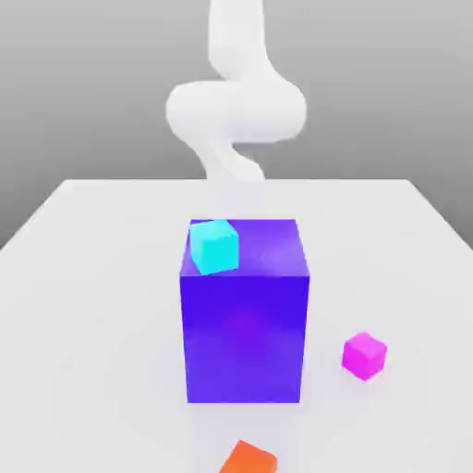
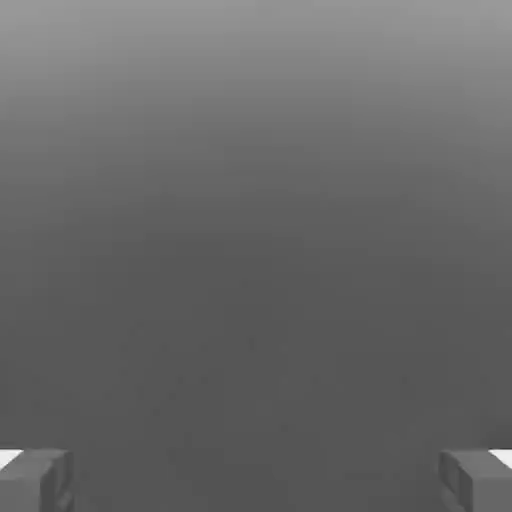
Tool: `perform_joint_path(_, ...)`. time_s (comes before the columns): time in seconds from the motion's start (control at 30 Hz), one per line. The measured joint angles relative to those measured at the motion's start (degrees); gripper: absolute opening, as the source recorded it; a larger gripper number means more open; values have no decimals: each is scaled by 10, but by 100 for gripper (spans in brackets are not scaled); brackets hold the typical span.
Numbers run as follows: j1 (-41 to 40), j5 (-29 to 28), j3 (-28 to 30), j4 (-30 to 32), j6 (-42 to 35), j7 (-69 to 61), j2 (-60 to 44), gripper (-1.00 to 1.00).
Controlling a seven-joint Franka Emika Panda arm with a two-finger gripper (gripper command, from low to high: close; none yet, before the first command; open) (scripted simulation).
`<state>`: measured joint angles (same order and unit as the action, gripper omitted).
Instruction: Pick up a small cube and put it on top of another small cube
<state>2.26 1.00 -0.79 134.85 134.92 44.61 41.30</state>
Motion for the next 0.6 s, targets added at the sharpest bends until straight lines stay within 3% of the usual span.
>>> perform_joint_path(0.4, 117, 35, -72, 164, 175, -54, -258, 0)
perform_joint_path(0.6, 166, 8, -118, 245, 260, -48, -384, 0)
